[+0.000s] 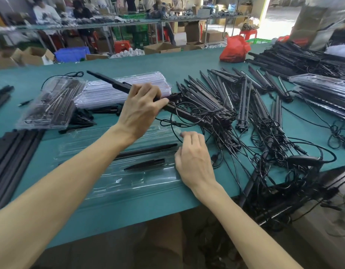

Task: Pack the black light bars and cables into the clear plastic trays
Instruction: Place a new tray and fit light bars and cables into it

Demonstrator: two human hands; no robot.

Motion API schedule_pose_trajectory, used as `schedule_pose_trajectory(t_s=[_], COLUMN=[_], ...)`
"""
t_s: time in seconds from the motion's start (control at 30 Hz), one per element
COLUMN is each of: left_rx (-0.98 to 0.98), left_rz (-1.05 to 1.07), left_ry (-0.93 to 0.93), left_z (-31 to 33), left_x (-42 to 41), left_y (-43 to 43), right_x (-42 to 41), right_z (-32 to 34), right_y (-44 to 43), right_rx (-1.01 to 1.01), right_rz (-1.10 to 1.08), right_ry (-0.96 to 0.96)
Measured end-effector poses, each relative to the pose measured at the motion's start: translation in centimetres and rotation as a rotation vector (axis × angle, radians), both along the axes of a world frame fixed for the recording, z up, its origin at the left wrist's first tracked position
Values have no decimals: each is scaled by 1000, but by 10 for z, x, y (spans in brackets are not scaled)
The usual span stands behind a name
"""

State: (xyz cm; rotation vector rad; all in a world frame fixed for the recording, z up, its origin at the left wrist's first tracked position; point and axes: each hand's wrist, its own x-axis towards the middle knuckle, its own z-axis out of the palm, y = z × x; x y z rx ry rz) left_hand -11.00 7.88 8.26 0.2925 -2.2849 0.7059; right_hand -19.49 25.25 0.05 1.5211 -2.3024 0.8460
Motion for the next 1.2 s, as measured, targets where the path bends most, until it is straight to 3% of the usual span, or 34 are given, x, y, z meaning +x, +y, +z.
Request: schedule_pose_trajectory(t_s=[0.2, 0.4, 0.67, 0.8, 0.9, 1.07, 1.2], left_rx=[-37, 61, 401, 702, 780, 976, 927], left_rz=[49, 98, 138, 81, 96, 62, 86], left_ry=[-13, -146, -243, -93, -40, -252, -196], left_z=[0, -18, -47, -41, -35, -33, -36], left_x=[31, 64, 77, 77, 76, 68, 63], left_y=[-7, -10, -1, -4, -10, -17, -21], right_x=[-2, -1, 1, 1, 1, 3, 3], right_z=[-2, -4, -4, -5, -4, -4, -5], right_y=[-2, -1, -1, -1, -1, -1, -2], right_rx=[3, 11, 2, 9, 16, 23, 31], right_rz=[-17, 31, 47, 45, 47, 53, 45], right_ry=[-57, -118, -145, -145, -146, -146, -139])
